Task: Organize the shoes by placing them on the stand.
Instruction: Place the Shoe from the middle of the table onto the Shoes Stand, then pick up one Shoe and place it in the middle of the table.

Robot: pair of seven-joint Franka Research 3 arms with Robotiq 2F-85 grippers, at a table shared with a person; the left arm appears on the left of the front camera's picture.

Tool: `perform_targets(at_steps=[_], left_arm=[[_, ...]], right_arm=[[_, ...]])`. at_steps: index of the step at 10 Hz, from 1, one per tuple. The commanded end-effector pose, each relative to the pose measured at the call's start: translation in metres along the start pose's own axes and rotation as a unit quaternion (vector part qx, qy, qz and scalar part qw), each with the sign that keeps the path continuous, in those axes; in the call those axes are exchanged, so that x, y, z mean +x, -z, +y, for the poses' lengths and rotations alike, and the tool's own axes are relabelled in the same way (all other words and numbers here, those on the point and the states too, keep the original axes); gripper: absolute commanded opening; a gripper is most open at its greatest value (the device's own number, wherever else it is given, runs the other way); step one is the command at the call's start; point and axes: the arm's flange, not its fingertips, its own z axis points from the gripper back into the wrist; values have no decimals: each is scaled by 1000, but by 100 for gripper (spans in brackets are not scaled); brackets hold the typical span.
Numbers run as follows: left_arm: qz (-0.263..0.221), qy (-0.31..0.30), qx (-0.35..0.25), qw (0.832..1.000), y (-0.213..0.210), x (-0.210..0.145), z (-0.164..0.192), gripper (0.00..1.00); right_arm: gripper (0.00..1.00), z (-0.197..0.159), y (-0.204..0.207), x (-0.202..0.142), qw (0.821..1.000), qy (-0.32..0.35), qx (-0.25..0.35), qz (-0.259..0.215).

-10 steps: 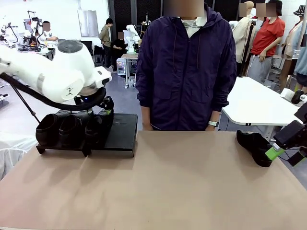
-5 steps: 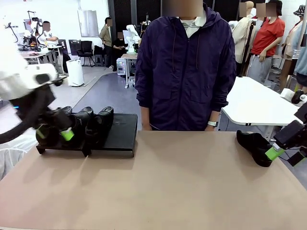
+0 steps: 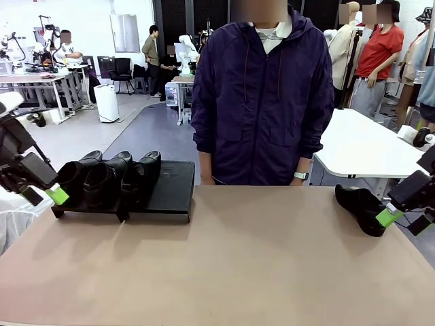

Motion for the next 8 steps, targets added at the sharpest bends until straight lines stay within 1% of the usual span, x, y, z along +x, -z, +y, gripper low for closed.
perform_targets(at_steps=[1, 8], left_arm=[[10, 3, 14, 1000, 3, 3, -21, 100], [10, 3, 14, 1000, 3, 3, -21, 100]], right_arm=[[100, -1, -1, 0, 1000, -3, 5, 0], [100, -1, -1, 0, 1000, -3, 5, 0]])
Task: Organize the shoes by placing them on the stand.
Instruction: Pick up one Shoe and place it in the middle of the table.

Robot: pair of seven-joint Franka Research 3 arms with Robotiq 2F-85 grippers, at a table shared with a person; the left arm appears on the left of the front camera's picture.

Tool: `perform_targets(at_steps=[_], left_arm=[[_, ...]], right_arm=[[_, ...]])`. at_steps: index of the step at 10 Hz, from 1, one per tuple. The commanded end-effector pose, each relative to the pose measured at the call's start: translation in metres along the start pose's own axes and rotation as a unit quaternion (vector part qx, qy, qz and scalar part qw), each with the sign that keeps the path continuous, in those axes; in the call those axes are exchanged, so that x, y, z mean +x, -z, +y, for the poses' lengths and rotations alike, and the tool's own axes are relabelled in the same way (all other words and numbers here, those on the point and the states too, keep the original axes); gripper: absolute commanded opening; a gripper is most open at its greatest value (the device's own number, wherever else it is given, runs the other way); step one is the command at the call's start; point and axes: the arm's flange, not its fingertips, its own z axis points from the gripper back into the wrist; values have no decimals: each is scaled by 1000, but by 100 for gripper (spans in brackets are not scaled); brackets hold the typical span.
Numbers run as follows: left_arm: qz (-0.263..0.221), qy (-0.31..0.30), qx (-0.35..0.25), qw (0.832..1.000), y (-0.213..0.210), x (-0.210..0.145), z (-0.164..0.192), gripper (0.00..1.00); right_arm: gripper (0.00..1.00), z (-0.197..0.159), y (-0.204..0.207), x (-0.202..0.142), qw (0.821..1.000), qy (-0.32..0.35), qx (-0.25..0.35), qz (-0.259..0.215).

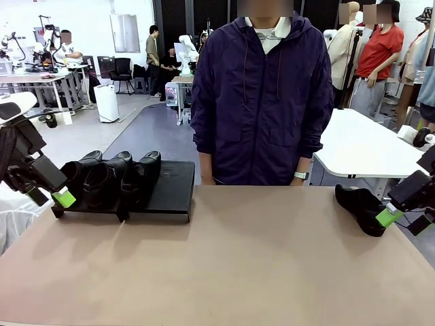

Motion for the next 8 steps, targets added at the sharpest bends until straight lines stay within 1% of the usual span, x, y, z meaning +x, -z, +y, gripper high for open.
perform_targets(at_steps=[1, 2, 3, 4, 5, 6, 7, 8], left_arm=[[-1, -5, -10, 1000, -2, -1, -1, 100], [-1, -5, -10, 1000, -2, -1, -1, 100], [-1, -5, -10, 1000, -2, -1, -1, 100], [-1, -5, -10, 1000, -2, -1, -1, 100], [-1, -5, -10, 1000, -2, -1, -1, 100], [-1, -5, -10, 1000, -2, -1, -1, 100], [-1, -5, -10, 1000, -2, -1, -1, 100], [-1, -5, -10, 1000, -2, -1, -1, 100]], right_arm=[[100, -1, -1, 0, 1000, -3, 5, 0], [100, 0, 0, 0, 1000, 0, 0, 0], [100, 15, 7, 18, 993, 10, -93, 76], [100, 9, 9, 51, 982, -17, -130, 137], [100, -6, 7, 86, 969, -25, -174, 176], [100, -25, 12, 115, 950, -34, -208, 231], [100, -41, 22, 137, 935, -14, -243, 258], [100, -53, 34, 149, 926, -15, -247, 284]])
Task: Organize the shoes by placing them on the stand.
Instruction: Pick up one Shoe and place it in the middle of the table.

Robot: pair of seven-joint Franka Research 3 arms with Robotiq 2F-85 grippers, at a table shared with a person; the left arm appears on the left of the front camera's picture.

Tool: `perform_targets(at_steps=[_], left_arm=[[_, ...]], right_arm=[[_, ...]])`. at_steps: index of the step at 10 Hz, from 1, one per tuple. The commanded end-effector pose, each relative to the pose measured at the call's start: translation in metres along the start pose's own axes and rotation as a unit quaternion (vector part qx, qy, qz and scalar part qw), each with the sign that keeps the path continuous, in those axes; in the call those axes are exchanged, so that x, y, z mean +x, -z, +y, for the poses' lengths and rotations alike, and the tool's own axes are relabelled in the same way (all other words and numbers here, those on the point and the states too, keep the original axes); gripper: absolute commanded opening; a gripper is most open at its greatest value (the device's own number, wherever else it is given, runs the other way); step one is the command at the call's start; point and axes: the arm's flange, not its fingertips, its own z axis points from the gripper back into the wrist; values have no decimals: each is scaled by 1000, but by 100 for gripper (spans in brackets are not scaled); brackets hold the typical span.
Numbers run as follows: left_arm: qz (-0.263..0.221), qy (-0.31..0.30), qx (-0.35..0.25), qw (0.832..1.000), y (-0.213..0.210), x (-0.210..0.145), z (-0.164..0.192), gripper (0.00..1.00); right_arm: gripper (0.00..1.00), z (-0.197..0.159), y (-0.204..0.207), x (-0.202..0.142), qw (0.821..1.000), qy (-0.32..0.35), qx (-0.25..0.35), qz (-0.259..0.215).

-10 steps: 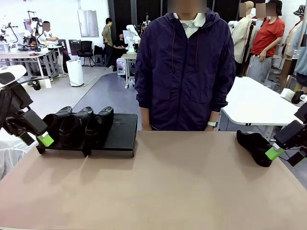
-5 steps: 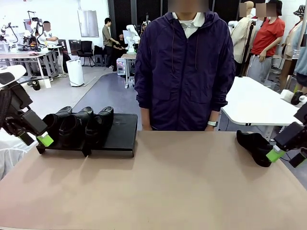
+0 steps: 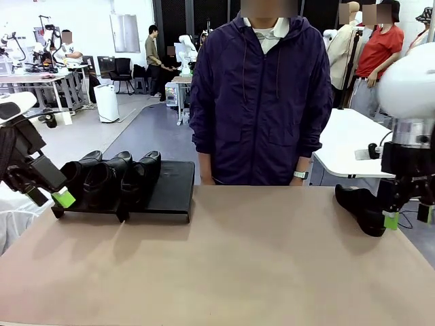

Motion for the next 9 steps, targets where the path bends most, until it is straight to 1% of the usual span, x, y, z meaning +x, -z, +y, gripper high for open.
perform_targets(at_steps=[1, 2, 3, 4, 5, 6, 8, 9], left_arm=[[-2, -5, -9, 1000, -2, -1, -1, 100], [-2, -5, -9, 1000, -2, -1, -1, 100], [-2, -5, -9, 1000, -2, -1, -1, 100], [-2, -5, -9, 1000, -2, -1, -1, 100], [-2, -5, -9, 1000, -2, -1, -1, 100], [-2, -5, -9, 1000, -2, -1, -1, 100], [-2, -5, -9, 1000, -2, -1, -1, 100], [-2, -5, -9, 1000, -2, -1, -1, 100]], right_arm=[[100, -7, -9, 12, 1000, -12, -10, 15], [100, 5, -9, -9, 999, -1, 36, -40], [100, -11, 3, 20, 1000, -1, -11, 19], [100, -10, 2, 22, 1000, 0, -1, 11], [100, -7, 7, 22, 1000, 25, 15, -10], [100, -26, 5, 38, 998, 39, 38, -34], [100, -58, 0, 72, 990, 102, 56, -82], [100, -70, 2, 86, 987, 119, 63, -91]])
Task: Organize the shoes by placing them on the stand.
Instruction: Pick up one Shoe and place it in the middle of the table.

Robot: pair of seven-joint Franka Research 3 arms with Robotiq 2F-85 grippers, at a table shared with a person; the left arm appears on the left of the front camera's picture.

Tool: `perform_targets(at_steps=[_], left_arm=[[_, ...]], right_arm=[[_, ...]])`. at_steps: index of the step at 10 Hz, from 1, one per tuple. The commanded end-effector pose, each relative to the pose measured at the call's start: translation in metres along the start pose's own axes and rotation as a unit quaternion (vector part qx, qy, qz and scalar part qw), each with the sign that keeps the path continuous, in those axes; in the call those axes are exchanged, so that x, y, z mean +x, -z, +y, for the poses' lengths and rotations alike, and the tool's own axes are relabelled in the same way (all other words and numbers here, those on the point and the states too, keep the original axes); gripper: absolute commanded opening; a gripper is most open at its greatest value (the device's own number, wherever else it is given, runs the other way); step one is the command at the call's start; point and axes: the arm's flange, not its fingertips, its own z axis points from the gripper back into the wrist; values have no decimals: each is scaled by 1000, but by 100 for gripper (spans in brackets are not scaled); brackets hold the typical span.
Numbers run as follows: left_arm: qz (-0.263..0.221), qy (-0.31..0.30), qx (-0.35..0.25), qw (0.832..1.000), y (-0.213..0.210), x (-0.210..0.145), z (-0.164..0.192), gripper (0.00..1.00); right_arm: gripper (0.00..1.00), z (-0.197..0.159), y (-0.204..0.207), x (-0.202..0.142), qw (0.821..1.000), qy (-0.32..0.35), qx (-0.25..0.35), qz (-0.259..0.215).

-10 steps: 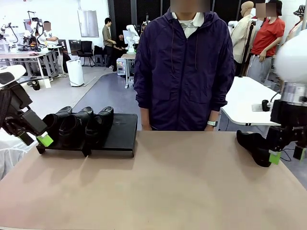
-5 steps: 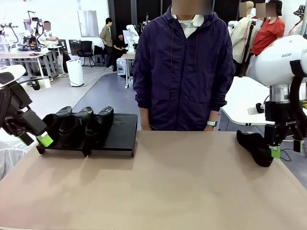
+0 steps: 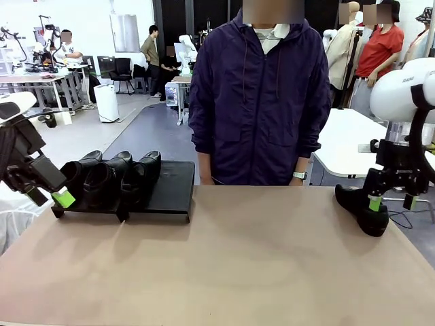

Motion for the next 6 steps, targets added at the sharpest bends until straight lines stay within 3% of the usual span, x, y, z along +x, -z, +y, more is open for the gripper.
perform_targets(at_steps=[1, 6], left_arm=[[-2, -5, -9, 1000, -1, -1, -1, 100], [-2, -5, -9, 1000, -1, -1, -1, 100]], right_arm=[[100, -7, 2, 34, 999, 32, 6, -18], [100, -17, 22, 67, 998, 44, 35, -5]])
